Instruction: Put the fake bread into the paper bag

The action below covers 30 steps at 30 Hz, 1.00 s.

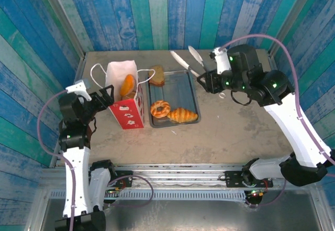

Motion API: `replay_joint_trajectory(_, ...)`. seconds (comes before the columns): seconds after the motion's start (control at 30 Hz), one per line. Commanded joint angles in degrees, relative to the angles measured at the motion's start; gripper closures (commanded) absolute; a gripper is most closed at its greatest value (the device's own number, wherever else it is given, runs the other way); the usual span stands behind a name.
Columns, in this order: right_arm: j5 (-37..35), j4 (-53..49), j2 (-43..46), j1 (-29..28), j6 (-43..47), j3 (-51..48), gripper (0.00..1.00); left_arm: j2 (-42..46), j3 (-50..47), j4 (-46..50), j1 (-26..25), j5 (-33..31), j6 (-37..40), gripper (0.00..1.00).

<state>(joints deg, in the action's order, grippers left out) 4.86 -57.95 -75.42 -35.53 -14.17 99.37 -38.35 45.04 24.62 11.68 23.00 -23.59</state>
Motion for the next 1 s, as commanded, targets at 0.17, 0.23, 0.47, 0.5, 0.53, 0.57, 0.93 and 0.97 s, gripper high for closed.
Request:
replay_joint_trajectory(0.17,10.47,0.23,-3.12,4.33,0.27,-10.99,0.46,2.87,1.80,1.93,0.23,-0.42,3.76,0.06)
replay_joint_trajectory(0.23,11.34,0.14,-4.72,4.45,0.75,-12.14,0.46,3.77,1.42,2.08,0.27,-0.21,4.98,0.06)
replay_joint_trajectory(0.47,14.39,-3.14,-13.25,4.59,3.22,-11.23,0.45,4.51,1.56,3.38,0.26,0.68,7.59,0.06)
replay_joint_trajectory(0.5,15.09,-4.70,-15.24,4.63,3.96,-10.05,0.45,4.51,1.49,3.33,0.28,0.68,7.66,0.06)
replay_joint_trajectory(0.53,15.80,-6.46,-17.45,4.59,4.69,-8.50,0.45,4.55,1.37,3.27,0.31,0.56,7.63,0.06)
replay_joint_trajectory(0.57,16.26,-7.88,-19.12,4.61,5.23,-7.49,0.46,4.47,1.29,3.30,0.27,0.39,7.74,0.06)
replay_joint_trajectory(0.93,16.60,-11.68,-30.64,3.57,8.33,-0.66,0.47,4.27,-0.49,2.66,0.27,-0.16,8.08,0.06)
replay_joint_trajectory(0.97,16.58,-11.97,-31.34,3.49,8.52,-0.06,0.47,4.20,-0.56,2.66,0.27,-0.26,8.13,0.06)
